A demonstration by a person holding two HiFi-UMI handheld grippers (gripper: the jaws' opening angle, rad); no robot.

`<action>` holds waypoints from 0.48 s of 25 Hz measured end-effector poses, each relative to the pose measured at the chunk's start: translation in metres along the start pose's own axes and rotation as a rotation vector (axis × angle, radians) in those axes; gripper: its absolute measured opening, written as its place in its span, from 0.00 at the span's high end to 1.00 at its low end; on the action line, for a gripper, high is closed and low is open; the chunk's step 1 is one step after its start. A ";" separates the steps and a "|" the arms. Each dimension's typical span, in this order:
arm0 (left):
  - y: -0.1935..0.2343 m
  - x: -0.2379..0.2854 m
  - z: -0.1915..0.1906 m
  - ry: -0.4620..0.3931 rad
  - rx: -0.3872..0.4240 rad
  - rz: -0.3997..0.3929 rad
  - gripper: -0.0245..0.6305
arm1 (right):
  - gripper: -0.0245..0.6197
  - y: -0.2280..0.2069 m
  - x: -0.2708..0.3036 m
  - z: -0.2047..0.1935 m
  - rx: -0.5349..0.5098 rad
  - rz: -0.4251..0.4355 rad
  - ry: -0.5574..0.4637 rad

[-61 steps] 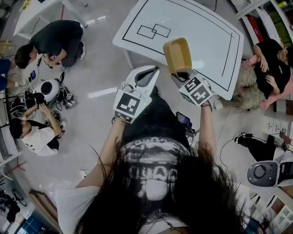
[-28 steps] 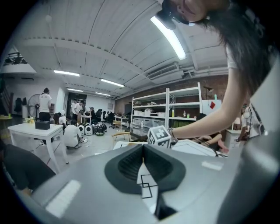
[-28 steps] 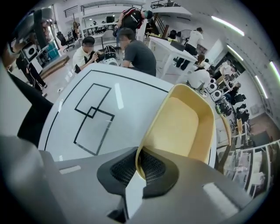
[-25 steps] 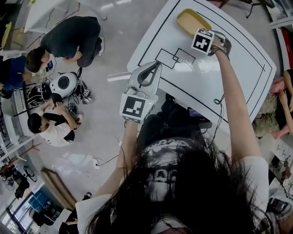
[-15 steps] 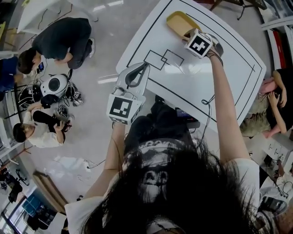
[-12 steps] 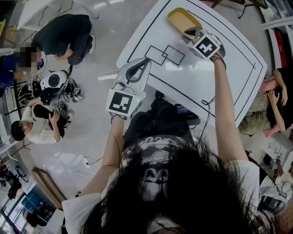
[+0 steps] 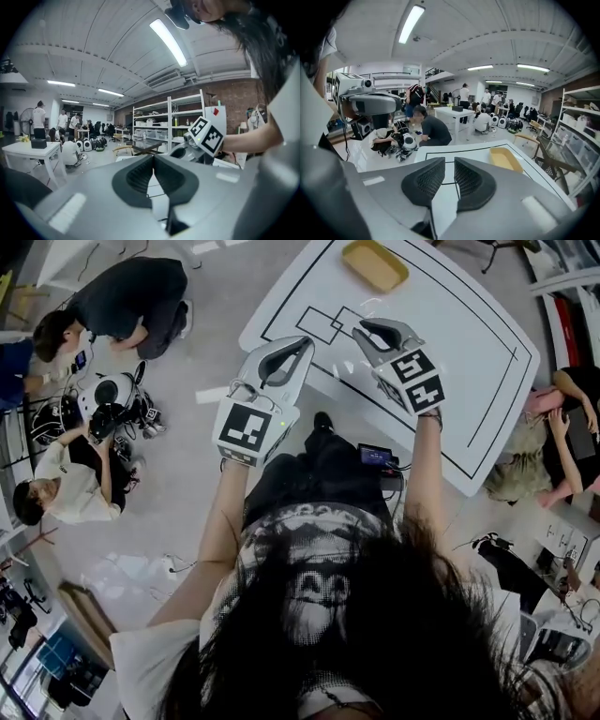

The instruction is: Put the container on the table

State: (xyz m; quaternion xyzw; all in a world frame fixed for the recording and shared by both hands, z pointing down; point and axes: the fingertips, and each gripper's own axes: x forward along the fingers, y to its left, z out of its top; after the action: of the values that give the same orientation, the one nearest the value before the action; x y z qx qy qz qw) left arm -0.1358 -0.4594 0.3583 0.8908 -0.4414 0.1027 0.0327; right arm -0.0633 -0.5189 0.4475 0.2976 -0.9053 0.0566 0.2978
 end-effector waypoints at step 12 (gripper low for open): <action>-0.080 -0.094 -0.021 -0.010 0.061 -0.085 0.96 | 0.91 0.145 -0.081 -0.036 0.105 -0.072 -0.101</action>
State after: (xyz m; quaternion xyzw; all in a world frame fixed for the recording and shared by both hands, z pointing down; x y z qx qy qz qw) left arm -0.1308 -0.3344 0.3617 0.9098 -0.4001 0.1102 0.0079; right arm -0.0760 -0.3493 0.4411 0.3475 -0.9037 0.0782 0.2377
